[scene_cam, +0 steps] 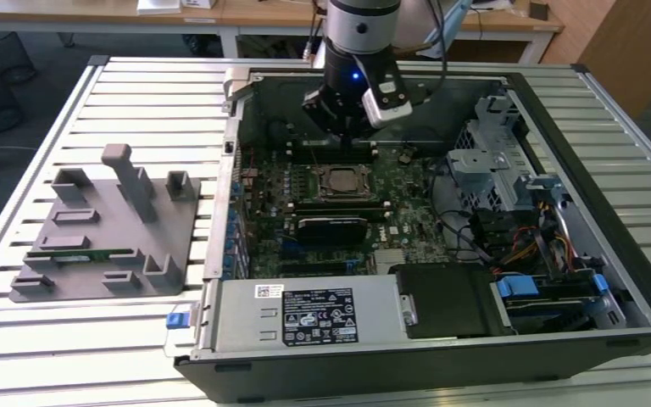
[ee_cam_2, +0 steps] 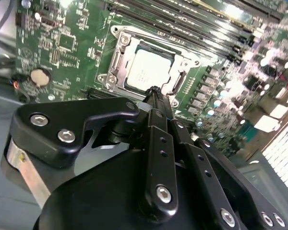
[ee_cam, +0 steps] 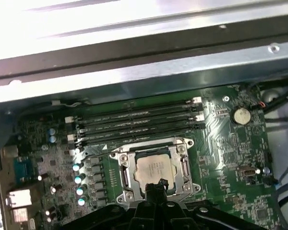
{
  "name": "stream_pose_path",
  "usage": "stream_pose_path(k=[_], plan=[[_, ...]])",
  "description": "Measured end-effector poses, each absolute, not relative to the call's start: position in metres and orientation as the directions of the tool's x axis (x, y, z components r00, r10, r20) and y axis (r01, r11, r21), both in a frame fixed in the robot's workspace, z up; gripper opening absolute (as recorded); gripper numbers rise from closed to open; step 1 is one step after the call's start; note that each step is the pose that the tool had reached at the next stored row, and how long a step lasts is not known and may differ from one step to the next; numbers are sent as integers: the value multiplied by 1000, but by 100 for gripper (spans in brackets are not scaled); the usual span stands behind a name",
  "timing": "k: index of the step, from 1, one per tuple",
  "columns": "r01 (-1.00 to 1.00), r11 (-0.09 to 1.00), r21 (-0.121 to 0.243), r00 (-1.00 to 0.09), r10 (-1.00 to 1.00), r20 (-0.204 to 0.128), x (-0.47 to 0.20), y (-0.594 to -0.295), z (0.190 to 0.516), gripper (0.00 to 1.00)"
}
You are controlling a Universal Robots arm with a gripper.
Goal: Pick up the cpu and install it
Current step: 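Install the first cpu locking lever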
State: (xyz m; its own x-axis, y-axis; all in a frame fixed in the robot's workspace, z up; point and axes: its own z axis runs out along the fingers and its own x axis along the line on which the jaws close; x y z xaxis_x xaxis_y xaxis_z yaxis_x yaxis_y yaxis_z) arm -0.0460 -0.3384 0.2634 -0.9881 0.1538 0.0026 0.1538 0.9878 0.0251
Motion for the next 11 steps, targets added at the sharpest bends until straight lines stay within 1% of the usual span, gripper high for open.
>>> stream_pose_path(k=[5, 11], plan=[[72, 997, 25, -997, 72, 3, -47, -338, 263, 11], [63, 998, 25, -998, 63, 2, -62, -338, 262, 11]])
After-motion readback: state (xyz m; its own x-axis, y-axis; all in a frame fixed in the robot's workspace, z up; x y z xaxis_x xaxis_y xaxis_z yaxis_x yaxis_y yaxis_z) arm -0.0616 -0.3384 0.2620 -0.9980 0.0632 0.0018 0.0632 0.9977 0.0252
